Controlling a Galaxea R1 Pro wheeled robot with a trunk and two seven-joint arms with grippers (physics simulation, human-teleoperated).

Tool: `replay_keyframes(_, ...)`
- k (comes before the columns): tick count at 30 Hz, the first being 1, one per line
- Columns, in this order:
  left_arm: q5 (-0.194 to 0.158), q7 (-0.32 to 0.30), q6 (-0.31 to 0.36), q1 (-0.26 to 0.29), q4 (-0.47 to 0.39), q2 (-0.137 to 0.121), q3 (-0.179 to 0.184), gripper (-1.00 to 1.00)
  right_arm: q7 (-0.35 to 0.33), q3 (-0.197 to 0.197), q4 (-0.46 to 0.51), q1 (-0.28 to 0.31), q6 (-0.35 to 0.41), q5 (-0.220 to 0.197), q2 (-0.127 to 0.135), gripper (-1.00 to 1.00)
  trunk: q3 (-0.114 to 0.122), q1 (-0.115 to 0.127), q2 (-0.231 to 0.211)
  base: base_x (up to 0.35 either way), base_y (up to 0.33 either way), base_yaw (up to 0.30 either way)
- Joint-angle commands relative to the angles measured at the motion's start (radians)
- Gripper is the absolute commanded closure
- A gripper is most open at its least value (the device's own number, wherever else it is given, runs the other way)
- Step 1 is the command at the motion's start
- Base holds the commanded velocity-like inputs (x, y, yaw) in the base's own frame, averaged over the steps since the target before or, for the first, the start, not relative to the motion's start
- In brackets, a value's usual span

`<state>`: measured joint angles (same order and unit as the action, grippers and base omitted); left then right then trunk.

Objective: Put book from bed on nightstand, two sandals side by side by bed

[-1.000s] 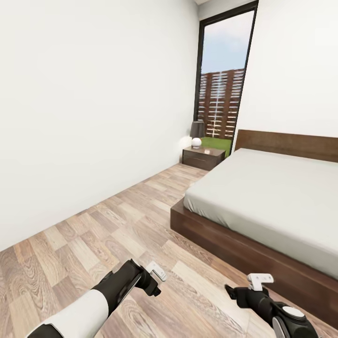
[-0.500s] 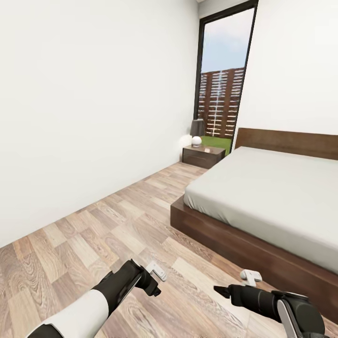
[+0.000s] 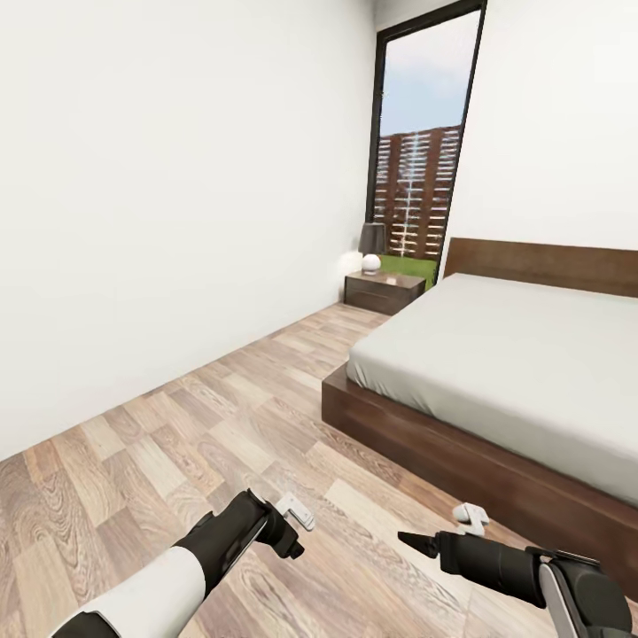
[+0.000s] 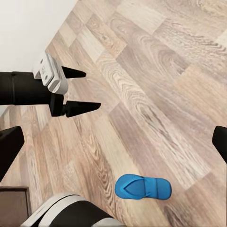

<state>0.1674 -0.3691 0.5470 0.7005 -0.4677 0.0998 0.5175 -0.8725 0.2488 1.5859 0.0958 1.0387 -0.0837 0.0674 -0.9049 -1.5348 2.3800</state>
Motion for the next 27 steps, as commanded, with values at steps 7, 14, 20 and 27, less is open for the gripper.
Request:
replay_keyframes(7,0.011,-0.006,0.002,0.001,-0.002,0.0,0.001,-1.0,-0.014,0.003,0.0,0.0,0.009,-0.009,0.027,-1.0,-0.023,-0.027,0.05,0.0,0.0,0.0)
replay_keyframes(14,0.011,-0.004,0.002,0.001,-0.002,0.001,0.001,-1.0,-0.019,0.011,0.0,0.0,0.009,-0.009,0.048,-1.0,-0.045,-0.054,0.099,0.0,0.0,0.0)
replay_keyframes(20,0.011,-0.004,0.002,0.001,-0.002,0.001,0.001,-1.0,-0.02,0.016,0.0,-0.002,0.009,-0.007,0.068,-1.0,-0.066,-0.067,0.121,0.0,0.0,0.0)
replay_keyframes(27,0.011,-0.004,0.002,0.001,-0.002,0.0,0.001,-1.0,-0.017,0.068,0.0,-0.002,0.009,-0.004,0.079,-1.0,-0.093,-0.07,0.122,0.0,0.0,0.0)
